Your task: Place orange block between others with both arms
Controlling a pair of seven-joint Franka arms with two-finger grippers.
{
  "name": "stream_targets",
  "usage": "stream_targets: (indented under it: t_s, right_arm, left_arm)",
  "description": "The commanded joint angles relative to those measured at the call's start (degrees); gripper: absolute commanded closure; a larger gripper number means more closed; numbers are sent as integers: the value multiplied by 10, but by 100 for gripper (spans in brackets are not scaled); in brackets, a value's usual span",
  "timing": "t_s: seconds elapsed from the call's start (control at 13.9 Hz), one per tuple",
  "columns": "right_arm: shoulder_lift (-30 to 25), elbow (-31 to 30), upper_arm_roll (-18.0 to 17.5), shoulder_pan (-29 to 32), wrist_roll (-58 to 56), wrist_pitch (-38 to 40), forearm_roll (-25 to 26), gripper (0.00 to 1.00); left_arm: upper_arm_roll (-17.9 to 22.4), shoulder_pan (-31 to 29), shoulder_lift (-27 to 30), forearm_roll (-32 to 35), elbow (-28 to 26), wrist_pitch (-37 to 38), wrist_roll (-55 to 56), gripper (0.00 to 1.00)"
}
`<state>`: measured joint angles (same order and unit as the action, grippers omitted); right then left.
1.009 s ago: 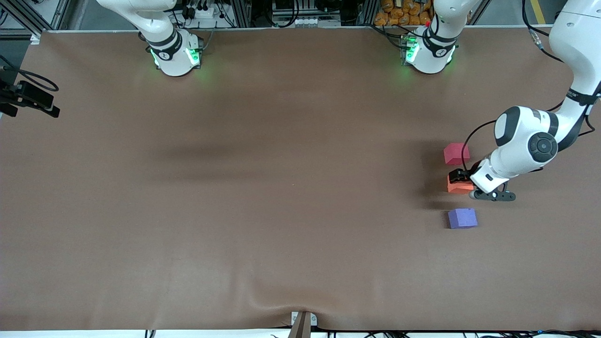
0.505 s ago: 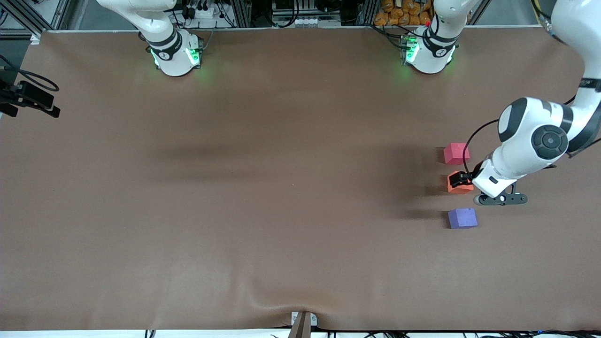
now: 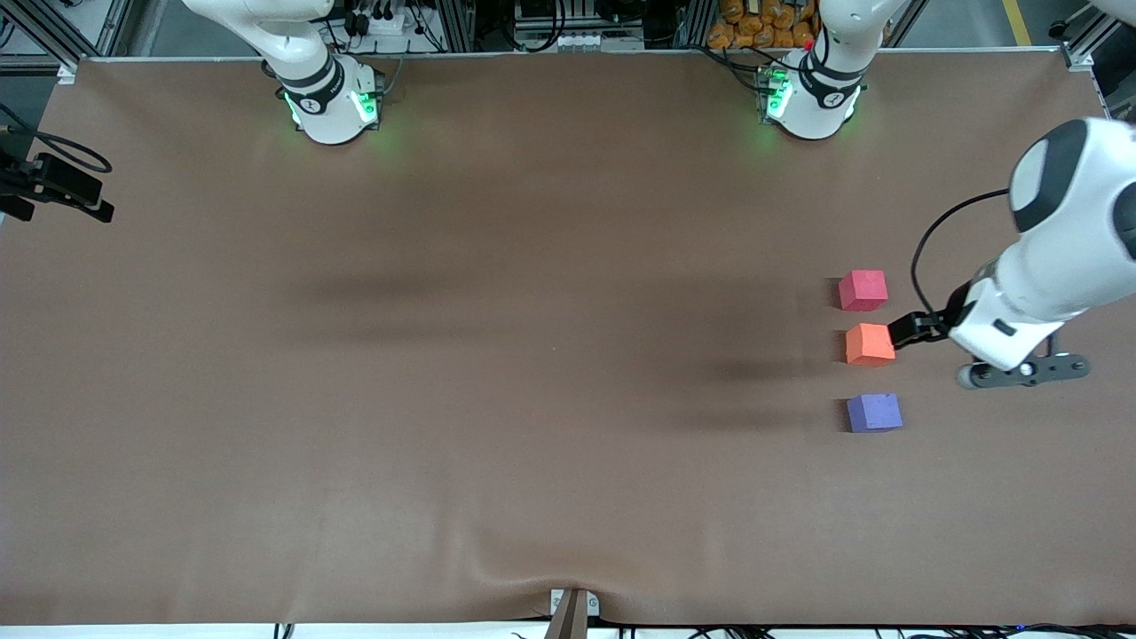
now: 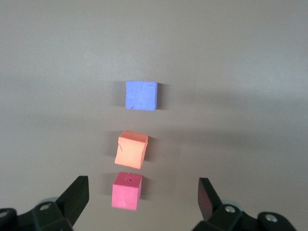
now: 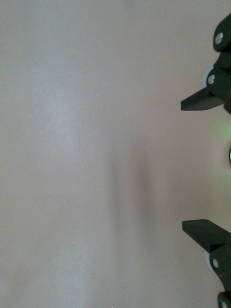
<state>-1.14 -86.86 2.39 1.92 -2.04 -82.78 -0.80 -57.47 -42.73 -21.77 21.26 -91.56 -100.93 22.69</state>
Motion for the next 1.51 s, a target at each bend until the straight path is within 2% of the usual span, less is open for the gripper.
stream_targets:
  t_s: [0.0,0.43,1.15,1.44]
  right_arm:
    - [-2,0,-2,4,-8,3,0,0]
    - [-2,0,-2,3,-8,3,0,0]
    - [-2,0,-3,1,-3,3,1,0]
    - [-3,0,-5,-1,18,3,3,0]
  left_arm:
    - [-32,-2,-6,-2,68,67,1,0]
    - [-65,-4,2,-2,115,141,1,0]
    - [-70,-6,31,-14,116,142,0,0]
    - [-60,-7,51,-47,117,142,-12,0]
